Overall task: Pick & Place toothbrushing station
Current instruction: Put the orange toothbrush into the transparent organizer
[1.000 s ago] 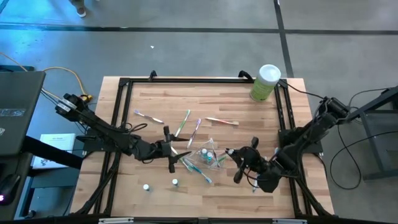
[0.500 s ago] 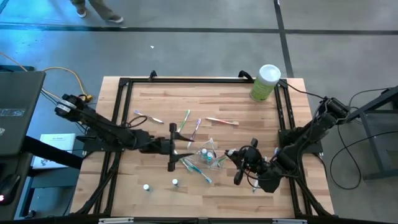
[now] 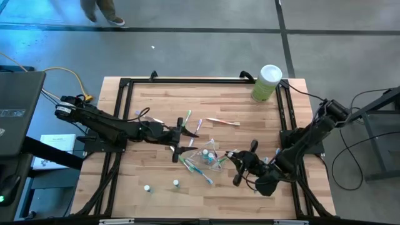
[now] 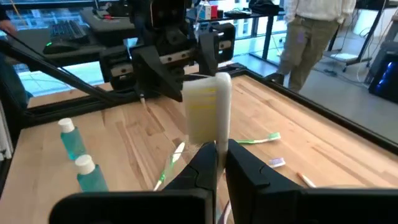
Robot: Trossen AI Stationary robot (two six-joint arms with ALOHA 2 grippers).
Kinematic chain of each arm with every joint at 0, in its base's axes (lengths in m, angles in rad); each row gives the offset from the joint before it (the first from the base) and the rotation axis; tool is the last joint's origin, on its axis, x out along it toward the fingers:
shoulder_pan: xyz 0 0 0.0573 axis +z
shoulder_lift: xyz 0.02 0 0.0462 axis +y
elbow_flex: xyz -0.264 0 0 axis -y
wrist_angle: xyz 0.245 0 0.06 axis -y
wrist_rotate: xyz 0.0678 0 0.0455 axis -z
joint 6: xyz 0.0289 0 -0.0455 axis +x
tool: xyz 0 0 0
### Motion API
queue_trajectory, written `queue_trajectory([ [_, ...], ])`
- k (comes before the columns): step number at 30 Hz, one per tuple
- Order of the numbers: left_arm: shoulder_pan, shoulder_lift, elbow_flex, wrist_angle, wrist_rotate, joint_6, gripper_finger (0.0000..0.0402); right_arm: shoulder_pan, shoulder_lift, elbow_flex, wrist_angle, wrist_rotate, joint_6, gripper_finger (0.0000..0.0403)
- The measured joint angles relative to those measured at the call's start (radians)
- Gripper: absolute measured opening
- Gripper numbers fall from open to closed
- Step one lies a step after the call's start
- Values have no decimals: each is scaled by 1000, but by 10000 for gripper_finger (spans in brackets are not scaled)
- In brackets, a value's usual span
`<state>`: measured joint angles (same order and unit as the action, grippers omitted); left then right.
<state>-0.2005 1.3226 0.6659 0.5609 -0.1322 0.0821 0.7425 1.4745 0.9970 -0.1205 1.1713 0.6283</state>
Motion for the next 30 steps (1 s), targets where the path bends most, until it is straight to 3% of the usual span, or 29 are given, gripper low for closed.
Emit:
queue_trajectory([
  [9, -5, -152, 1, -216, 6, -100, 218, -41, 84, 0, -15, -75, 94, 7],
  [13, -5, -233, 2, -349, 6, -151, 218, -77, 129, 0, -92, -151, 227, 7],
  [20, -10, -263, 1, -479, 6, -202, 218, -136, 194, 0, -122, -230, 316, 11],
  [30, -73, -272, 1, -505, 5, -181, 218, -181, 182, 0, -97, -342, 258, 107],
])
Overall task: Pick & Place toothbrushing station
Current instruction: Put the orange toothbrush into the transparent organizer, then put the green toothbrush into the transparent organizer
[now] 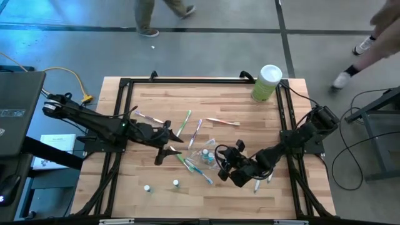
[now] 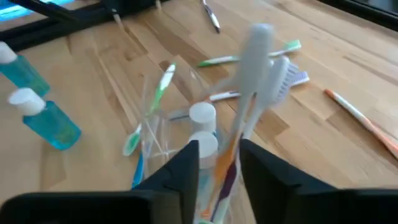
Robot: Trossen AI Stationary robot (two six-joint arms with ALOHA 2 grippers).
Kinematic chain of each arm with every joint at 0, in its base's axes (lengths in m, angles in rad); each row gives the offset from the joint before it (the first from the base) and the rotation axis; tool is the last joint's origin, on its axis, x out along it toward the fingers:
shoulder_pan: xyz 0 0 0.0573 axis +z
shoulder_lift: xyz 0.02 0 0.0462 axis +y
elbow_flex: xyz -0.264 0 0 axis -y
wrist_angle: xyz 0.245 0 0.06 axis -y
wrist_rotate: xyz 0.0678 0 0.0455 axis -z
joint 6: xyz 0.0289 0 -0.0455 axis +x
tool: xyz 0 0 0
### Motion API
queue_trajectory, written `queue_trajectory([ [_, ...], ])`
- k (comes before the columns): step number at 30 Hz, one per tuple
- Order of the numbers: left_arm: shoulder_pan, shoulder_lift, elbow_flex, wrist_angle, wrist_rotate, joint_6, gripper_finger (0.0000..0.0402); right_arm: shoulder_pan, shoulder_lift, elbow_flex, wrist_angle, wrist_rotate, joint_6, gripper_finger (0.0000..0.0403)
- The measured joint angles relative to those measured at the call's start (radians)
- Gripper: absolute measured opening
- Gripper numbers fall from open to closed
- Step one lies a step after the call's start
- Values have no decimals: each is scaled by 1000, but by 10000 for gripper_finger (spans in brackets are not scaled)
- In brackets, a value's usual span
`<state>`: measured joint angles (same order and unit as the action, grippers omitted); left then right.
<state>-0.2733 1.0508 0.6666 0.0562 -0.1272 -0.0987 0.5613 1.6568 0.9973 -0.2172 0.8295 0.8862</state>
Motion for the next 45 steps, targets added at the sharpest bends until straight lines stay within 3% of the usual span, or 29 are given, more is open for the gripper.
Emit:
queue_trajectory([
  [7, -50, -1, 0, 3, -1, 20, 218, 15, -46, 0, -17, 5, -54, 151],
  [27, -110, -50, 0, -45, -131, -46, 218, 48, -265, 0, 45, 49, -386, 126],
  [36, -30, -164, 0, -271, -52, -82, 218, 40, -303, 0, 226, 58, -699, 126],
  [45, 147, -92, 0, -377, 70, -95, 218, 17, -303, 0, 289, 62, -805, 126],
])
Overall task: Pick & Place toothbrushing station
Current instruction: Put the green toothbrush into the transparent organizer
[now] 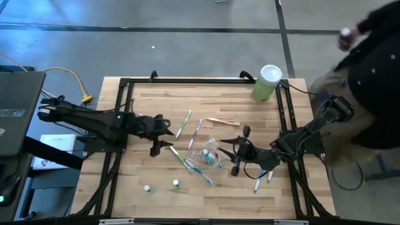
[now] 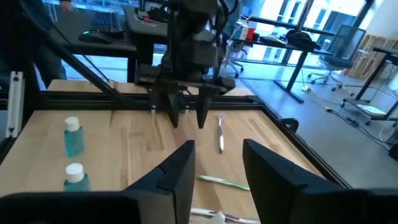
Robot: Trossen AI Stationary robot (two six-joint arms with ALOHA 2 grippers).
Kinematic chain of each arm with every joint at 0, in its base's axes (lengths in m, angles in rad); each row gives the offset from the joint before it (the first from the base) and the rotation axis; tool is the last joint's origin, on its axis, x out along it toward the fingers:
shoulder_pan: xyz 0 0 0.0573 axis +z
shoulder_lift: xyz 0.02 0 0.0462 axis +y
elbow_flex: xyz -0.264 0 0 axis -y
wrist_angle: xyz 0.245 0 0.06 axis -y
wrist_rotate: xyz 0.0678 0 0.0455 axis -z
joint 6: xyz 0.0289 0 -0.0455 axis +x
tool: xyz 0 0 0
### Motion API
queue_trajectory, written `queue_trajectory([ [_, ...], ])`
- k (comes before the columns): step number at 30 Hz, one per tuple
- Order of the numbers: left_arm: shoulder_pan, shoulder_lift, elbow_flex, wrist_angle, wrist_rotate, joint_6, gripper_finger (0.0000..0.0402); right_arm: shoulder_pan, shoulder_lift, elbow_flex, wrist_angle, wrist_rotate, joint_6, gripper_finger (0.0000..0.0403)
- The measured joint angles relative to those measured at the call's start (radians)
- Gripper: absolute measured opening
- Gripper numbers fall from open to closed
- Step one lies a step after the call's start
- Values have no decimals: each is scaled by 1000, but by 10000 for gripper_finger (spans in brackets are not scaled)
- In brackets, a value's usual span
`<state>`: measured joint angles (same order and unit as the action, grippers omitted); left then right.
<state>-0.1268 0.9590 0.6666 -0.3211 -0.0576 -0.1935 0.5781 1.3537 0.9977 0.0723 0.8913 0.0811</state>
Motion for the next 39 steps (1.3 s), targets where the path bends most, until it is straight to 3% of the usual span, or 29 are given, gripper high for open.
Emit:
queue_trajectory([
  [16, 322, 306, 0, 78, 212, -91, 218, 11, 0, 0, 13, -3, 4, 126],
  [19, 342, 320, 0, 87, 262, -93, 218, 49, 0, 0, 16, 1, 4, 126],
  [28, 344, 312, 0, 97, 249, -69, 218, 109, -10, 0, 23, 104, -5, 126],
  [36, 425, 315, 0, 175, 323, -83, 218, 59, -10, 0, 22, 67, -7, 126],
  [39, 444, 339, 0, 201, 303, -115, 218, 48, -10, 0, 22, 43, -7, 126],
])
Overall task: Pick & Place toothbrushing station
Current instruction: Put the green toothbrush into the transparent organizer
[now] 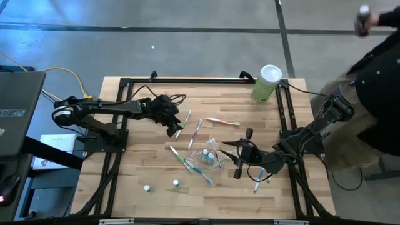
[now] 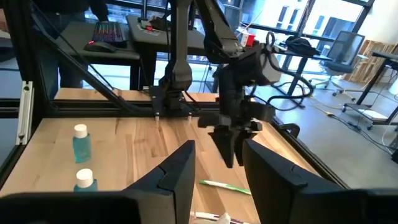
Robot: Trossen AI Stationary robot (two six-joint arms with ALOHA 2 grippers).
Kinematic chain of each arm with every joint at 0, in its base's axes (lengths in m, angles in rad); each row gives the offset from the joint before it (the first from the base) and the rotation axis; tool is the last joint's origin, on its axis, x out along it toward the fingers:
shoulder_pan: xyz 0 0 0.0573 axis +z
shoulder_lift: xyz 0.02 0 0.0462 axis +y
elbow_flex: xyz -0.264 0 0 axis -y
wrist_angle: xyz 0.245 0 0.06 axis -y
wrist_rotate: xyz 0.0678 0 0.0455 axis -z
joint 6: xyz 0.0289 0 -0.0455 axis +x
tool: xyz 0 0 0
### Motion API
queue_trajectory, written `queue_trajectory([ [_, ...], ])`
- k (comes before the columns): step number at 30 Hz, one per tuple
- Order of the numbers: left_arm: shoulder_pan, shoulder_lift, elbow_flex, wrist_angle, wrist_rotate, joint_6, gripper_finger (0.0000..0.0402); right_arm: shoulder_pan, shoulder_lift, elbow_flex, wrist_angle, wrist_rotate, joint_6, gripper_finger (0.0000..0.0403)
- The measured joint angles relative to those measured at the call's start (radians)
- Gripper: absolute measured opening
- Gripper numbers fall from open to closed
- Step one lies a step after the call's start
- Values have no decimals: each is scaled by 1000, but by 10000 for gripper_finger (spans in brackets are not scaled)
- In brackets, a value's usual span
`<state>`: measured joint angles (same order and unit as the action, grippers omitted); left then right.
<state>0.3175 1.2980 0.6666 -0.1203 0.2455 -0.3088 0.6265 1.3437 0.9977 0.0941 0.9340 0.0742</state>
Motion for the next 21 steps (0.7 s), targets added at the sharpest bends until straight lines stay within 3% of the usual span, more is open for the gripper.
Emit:
queue_trajectory([
  [5, 18, 108, 0, 73, -68, -63, 218, -1, 0, 0, 0, -1, 0, 126],
  [10, 19, 219, 0, 161, -67, -117, 218, -1, 0, 0, 0, -2, 0, 126],
  [21, 26, 296, 3, 149, -182, -125, 206, -1, 0, 0, -12, 0, 0, 126],
])
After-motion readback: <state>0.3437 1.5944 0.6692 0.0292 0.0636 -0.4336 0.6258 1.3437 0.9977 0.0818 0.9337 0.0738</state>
